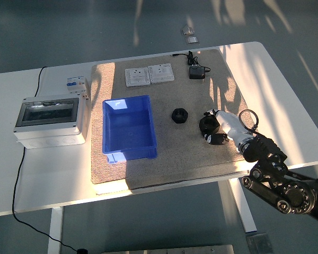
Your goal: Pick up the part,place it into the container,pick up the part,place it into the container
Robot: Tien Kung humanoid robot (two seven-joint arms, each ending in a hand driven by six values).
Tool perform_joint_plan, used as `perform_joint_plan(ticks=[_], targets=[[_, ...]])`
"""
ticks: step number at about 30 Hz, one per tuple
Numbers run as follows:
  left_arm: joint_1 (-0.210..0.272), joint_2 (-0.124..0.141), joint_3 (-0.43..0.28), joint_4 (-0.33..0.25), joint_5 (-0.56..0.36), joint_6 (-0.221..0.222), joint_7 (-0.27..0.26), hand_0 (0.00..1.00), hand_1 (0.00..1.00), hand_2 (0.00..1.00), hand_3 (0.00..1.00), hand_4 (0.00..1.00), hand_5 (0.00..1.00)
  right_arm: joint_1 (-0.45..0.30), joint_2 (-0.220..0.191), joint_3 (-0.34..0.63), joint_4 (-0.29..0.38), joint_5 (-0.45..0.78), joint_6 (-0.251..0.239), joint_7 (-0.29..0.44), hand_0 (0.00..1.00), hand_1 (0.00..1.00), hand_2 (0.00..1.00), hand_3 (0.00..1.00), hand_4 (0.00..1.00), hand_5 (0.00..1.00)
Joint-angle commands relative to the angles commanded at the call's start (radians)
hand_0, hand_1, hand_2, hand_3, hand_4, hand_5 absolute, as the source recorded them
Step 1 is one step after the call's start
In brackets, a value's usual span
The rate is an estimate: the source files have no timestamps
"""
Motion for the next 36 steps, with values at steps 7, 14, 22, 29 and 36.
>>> perform_joint_plan(ticks=[7, 14, 22, 29, 36], targets=[[-0.001, 0.001, 0.000, 0.000, 0.001, 0.000, 0.001, 0.677, 0.666, 0.662, 0.742, 0.816, 0.862, 0.000, -0.001, -0.001, 0.000, 0.026, -0.031, 0.054, 0.612, 0.257, 0.434, 0.521, 0.229, 0.002], [0.000, 0.004, 0.000, 0.000, -0.001, 0.001, 0.003, 0.677, 0.665, 0.663, 0.742, 0.816, 0.863, 0.039, 0.007, -0.045, 0.001, 0.146, -0.111, 0.174, 0.614, 0.255, 0.431, 0.516, 0.224, 0.002], [-0.001, -0.002, -0.003, 0.000, -0.004, 0.003, 0.002, 0.678, 0.665, 0.660, 0.742, 0.816, 0.863, 0.127, 0.037, -0.134, 0.027, 0.264, -0.183, 0.283, 0.615, 0.256, 0.432, 0.505, 0.217, 0.002], [-0.002, -0.009, -0.002, 0.000, -0.020, 0.007, 0.000, 0.677, 0.666, 0.663, 0.742, 0.816, 0.864, 0.249, 0.083, -0.255, 0.049, 0.245, -0.116, 0.316, 0.616, 0.256, 0.434, 0.505, 0.219, 0.002], [0.001, -0.013, 0.023, 0.000, -0.074, 0.012, -0.008, 0.678, 0.666, 0.665, 0.743, 0.815, 0.865, 0.355, 0.137, -0.365, 0.046, 0.176, -0.029, 0.317, 0.709, 0.510, 0.572, 0.604, 0.250, 0.002]])
